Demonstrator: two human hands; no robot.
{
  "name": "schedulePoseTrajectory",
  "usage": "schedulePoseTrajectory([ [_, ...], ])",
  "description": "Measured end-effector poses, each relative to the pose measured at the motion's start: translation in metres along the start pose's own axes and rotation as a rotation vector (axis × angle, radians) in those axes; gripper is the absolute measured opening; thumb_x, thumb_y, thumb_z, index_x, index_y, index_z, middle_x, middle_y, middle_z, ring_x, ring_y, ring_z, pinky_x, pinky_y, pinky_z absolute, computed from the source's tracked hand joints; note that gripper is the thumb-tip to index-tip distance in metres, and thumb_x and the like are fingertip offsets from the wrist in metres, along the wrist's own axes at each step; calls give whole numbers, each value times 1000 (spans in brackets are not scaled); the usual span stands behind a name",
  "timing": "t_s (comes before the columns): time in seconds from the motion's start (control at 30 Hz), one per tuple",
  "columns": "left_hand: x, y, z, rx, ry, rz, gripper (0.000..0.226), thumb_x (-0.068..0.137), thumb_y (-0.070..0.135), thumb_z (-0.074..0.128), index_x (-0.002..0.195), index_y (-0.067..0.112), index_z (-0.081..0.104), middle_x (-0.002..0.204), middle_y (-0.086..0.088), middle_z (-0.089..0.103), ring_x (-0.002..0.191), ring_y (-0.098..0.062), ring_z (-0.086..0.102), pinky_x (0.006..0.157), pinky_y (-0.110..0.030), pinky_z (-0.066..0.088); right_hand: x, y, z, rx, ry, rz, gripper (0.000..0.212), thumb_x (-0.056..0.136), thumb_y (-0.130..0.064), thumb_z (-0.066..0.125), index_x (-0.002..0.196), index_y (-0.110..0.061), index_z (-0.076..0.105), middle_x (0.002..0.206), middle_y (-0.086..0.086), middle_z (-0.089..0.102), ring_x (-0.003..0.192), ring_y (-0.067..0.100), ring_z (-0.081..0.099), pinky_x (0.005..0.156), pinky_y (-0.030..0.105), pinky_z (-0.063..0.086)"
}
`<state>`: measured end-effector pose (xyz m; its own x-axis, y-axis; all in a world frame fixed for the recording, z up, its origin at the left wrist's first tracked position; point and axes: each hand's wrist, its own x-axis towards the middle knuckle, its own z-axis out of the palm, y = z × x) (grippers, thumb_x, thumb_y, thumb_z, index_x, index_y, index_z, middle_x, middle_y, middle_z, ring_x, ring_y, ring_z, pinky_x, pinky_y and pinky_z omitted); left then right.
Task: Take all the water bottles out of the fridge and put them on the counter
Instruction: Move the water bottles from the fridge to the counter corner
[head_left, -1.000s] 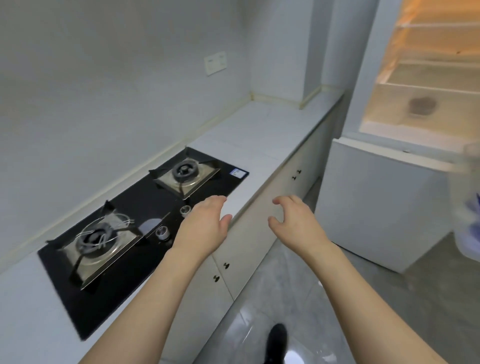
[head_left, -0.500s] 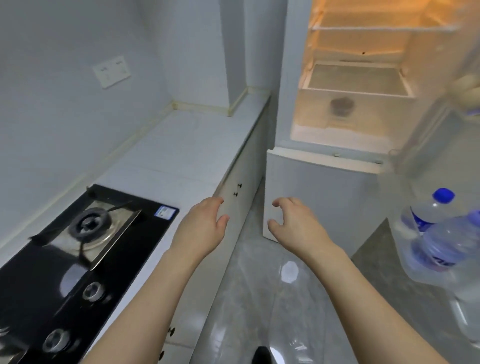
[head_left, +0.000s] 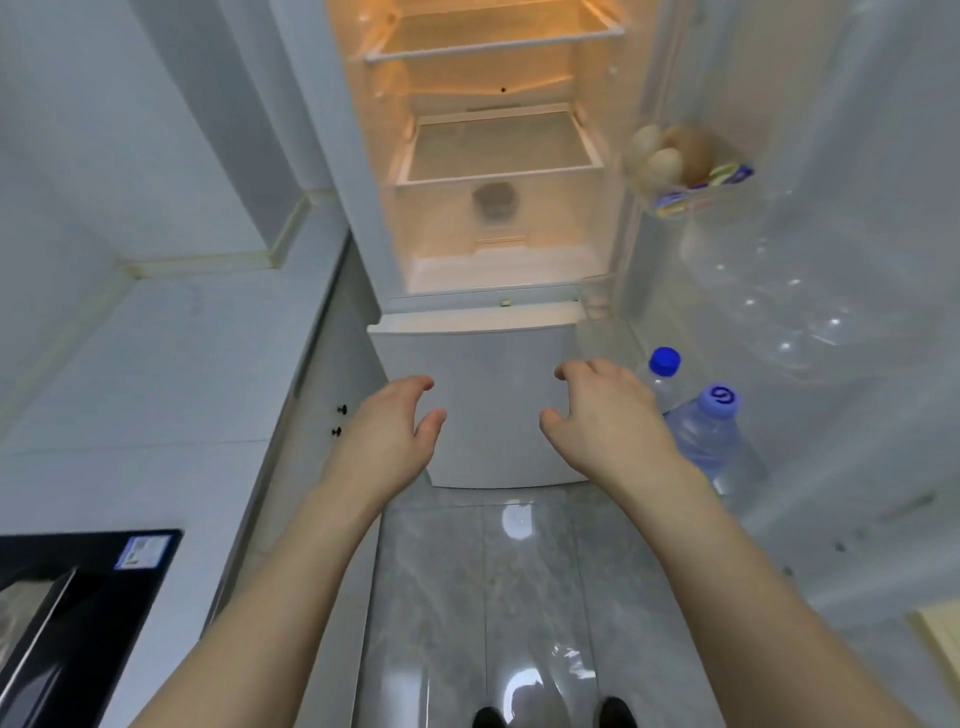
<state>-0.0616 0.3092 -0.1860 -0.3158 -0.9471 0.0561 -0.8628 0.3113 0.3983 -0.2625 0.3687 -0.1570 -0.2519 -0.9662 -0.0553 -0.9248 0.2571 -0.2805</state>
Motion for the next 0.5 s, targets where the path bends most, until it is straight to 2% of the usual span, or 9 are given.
schedulePoseTrajectory([
  [0.27, 46, 66, 29, 21, -98, 157, 45, 99, 36, 46, 140, 19, 44, 144, 3, 47, 130, -16, 44, 103, -29, 34, -3, 59, -9, -53, 95, 109, 42, 87, -32, 51, 126, -15, 53, 126, 6, 52, 118, 26, 44, 95, 33, 33],
  [0.37, 62, 89, 34, 15, -120, 215, 45, 99, 36, 46, 140, 20, 43, 144, 4, 47, 130, -16, 44, 103, -29, 34, -7, 77, -7, -58, 136, 158, 42, 87, -26, 51, 128, -16, 52, 125, 4, 52, 113, 27, 48, 96, 35, 36],
  [0.43, 71, 102, 37, 13, -125, 244, 44, 99, 36, 46, 140, 19, 44, 143, 4, 48, 130, -16, 44, 103, -29, 34, -7, 87, -4, -43, 127, 209, 45, 87, -20, 52, 131, -14, 49, 118, 6, 56, 110, 31, 51, 90, 36, 38],
  [0.5, 78, 113, 42, 3, -135, 267, 44, 98, 35, 47, 139, 19, 45, 143, 3, 49, 130, -16, 44, 104, -29, 35, -6, 95, 0, -12, 151, 241, 39, 81, -12, 59, 119, -6, 57, 106, 15, 61, 100, 38, 56, 73, 34, 39],
])
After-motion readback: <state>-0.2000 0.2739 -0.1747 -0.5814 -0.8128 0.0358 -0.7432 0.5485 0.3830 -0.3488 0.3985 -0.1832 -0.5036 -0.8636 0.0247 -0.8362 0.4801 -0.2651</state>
